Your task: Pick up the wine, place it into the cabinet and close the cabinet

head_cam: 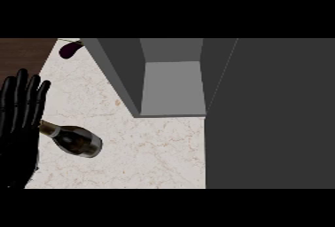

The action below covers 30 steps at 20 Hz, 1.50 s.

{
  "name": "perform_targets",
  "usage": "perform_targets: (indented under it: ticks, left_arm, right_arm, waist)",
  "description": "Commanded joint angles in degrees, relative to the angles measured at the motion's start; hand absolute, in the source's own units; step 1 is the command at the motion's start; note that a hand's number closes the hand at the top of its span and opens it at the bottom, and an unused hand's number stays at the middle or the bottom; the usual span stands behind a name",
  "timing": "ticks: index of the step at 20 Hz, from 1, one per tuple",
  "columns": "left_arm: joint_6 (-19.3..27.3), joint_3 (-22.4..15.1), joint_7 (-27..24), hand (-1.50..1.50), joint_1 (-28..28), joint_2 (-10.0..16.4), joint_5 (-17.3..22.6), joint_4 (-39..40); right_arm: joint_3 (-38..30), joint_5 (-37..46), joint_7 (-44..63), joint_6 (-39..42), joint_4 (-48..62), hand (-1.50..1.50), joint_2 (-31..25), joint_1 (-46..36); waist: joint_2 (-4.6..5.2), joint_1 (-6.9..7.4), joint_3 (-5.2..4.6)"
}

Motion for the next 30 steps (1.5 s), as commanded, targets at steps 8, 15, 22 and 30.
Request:
perform_targets:
  ticks: [8,15,22,30]
  left_arm:
    - [-28.22,4.49,-1.61,-1.50,5.61,8.97,36.29,9.57]
    - [-39.38,18.72,6.16,-1.50,8.62,25.87,64.08,14.52]
    - [-38.52,22.78,14.27,-1.50,10.13,35.36,79.60,13.33]
    - [-35.54,23.97,17.88,-1.50,9.87,32.69,78.38,12.90]
  right_arm:
    - [6.53,-5.51,2.77,8.08,-6.21,-1.50,-1.91,6.72]
    - [6.89,-9.90,15.10,7.17,-20.52,-1.50,-3.83,8.83]
    - [12.34,-4.26,29.13,-0.57,-25.37,-1.50,-1.50,-0.86]
    - [7.25,-9.14,40.40,-2.38,-29.44,-1.50,-3.96,-8.51]
  waist:
    - [1.12,0.05,-1.49]
    - [0.73,0.72,-1.26]
    - [0.93,1.47,-1.23]
    - [0.94,0.85,-1.20]
